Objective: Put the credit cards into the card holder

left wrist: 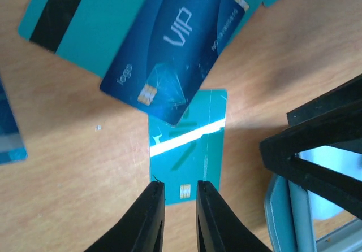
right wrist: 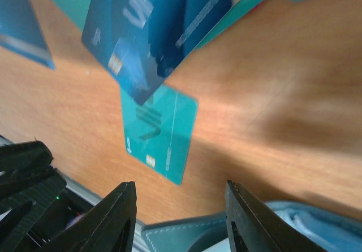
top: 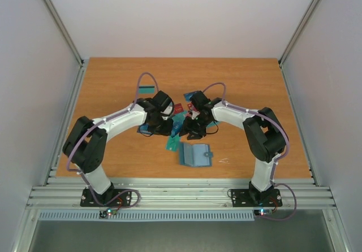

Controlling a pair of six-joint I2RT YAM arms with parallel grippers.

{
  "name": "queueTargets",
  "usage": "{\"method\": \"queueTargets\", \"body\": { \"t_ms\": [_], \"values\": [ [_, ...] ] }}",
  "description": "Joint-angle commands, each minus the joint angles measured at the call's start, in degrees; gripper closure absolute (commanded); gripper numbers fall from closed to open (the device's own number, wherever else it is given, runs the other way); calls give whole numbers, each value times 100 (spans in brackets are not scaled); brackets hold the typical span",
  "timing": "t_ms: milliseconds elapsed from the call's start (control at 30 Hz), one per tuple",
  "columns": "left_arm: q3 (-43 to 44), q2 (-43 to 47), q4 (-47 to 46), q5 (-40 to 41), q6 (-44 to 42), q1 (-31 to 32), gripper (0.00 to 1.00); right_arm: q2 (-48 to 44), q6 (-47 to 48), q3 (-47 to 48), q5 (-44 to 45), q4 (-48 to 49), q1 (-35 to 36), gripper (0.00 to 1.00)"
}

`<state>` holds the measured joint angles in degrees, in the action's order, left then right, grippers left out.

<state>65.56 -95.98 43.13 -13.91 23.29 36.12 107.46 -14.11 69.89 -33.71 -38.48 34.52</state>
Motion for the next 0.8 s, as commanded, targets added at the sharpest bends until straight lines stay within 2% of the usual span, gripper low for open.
{"method": "queueTargets", "body": {
  "t_ms": [0,67,233,767],
  "values": [
    [421,-504,-9,-99,-395,-138,87,-202,-472,-214,42,688,-278,54],
    [588,-679,19,-92,-474,-185,92,-176,-577,-272,-99,883,-387,54],
    [871,-1067,108,2,-638,-304,97,-2,-757,-266,-310,1157,-457,54],
    [1730,-1987,249,4,-1170,-518,97,378,-1485,-581,-738,2015,-456,56]
  ]
}}
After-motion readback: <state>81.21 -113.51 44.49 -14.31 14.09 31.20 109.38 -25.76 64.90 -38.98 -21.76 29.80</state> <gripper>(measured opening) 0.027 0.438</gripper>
